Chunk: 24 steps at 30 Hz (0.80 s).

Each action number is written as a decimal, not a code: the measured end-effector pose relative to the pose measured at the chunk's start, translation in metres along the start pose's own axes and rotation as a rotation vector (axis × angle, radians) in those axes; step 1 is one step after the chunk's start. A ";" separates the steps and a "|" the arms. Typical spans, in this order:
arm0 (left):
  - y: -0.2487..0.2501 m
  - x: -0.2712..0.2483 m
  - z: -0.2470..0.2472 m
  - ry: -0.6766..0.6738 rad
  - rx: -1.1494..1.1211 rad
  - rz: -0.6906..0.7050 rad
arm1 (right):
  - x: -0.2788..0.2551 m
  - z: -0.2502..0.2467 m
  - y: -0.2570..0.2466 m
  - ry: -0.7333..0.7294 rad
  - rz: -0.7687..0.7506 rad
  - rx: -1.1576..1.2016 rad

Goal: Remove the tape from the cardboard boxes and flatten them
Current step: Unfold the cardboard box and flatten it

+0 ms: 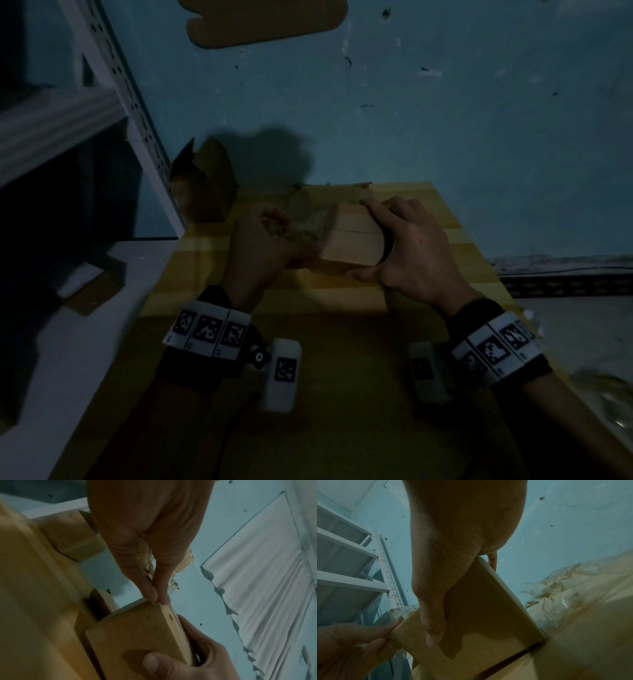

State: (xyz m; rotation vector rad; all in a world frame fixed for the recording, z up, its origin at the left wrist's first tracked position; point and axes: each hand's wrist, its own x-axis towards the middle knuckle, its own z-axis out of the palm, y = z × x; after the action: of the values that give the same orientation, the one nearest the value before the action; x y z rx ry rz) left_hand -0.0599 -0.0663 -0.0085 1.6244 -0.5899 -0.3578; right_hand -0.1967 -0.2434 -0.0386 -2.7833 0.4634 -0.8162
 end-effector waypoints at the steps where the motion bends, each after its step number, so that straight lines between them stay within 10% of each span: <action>1: 0.001 0.000 0.000 -0.003 0.004 -0.001 | 0.000 0.000 0.000 -0.006 0.004 -0.006; 14: 0.005 0.011 -0.008 -0.269 -0.384 -0.324 | 0.000 0.001 -0.005 -0.078 -0.072 -0.058; 24: 0.011 0.018 -0.029 -0.126 -0.585 -0.127 | 0.000 0.002 0.003 -0.048 -0.077 0.050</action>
State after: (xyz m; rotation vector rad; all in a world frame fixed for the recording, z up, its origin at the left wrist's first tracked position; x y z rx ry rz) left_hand -0.0311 -0.0536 0.0084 1.0816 -0.4233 -0.6628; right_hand -0.1960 -0.2460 -0.0409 -2.7833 0.3248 -0.7644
